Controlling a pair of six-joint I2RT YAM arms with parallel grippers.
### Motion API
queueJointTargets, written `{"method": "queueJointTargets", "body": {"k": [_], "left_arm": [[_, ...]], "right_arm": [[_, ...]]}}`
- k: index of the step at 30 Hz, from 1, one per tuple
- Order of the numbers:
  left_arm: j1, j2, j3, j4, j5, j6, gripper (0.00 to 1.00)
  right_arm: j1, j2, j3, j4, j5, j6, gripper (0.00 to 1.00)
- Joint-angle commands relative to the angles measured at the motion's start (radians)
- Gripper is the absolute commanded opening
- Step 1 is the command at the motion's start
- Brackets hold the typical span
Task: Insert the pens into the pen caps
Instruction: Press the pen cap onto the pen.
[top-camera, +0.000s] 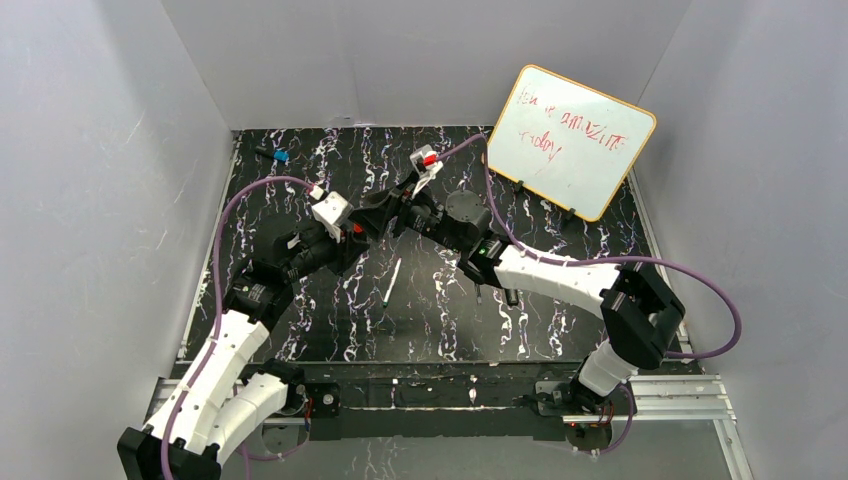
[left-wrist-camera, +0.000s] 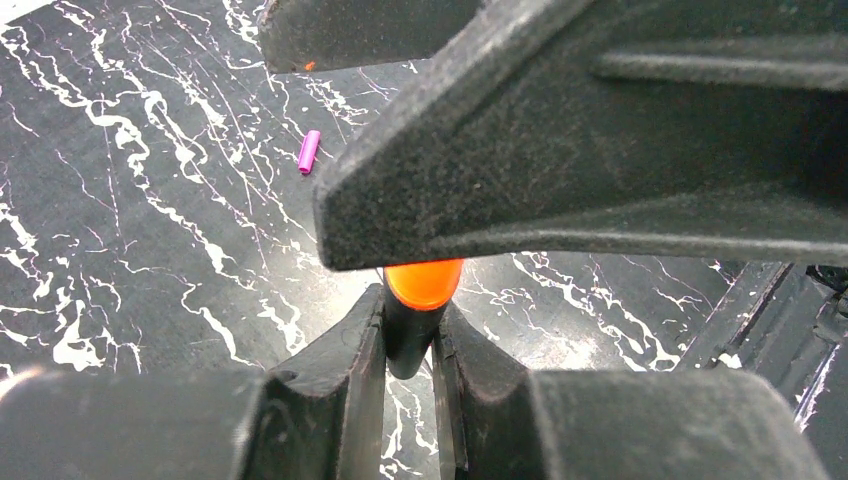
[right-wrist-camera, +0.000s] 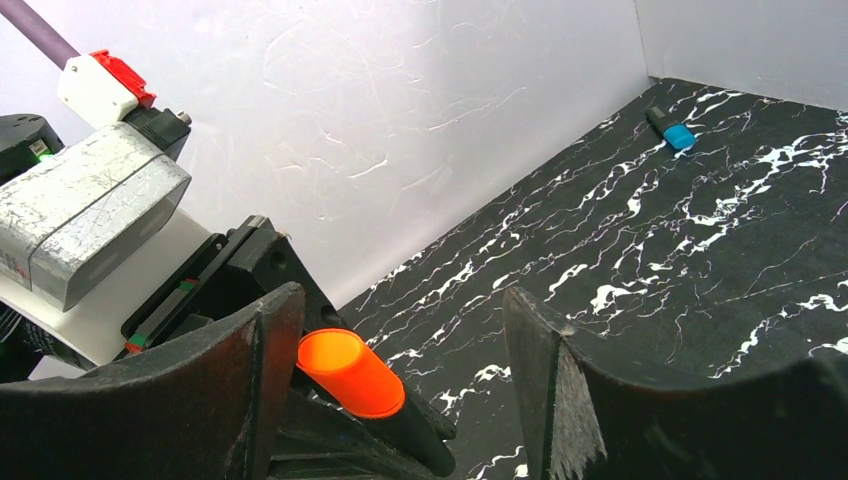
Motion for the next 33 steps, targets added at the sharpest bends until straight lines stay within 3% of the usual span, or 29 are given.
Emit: {"method": "queueJointTargets", "body": {"k": [1,11,18,27,33], "left_arm": [[0.033,-0.060,0.165,0.355,-0.065,-0.030,0.00],[0.033,-0.053,0.159,0.326,-0.022,-0.036,0.00],[0.033,-0.081,0.076,0.251,0.091,-0.070,0.00],[0.033,-0.168,-0.010,0.104,0.085,-0.061,0.00],[0.034,-0.172,-0.098,0.132,0.116,-0.137,0.00]], "right_arm": [[0.053,0.074,-0.104,-0.387,-0.154,-0.085,0.80],[0.056,0.077,-0.069,-0.390,-0.122,-0.103,0.80],[0.035,0.100,0.061,-0.426,-0.063,-0.141,0.80],[-0.019,0.152,0.213,-0.455,-0.044,-0.143,0.80],[-0.051,0.171,0.292,-0.453,-0.048,-0.142,0.80]]}}
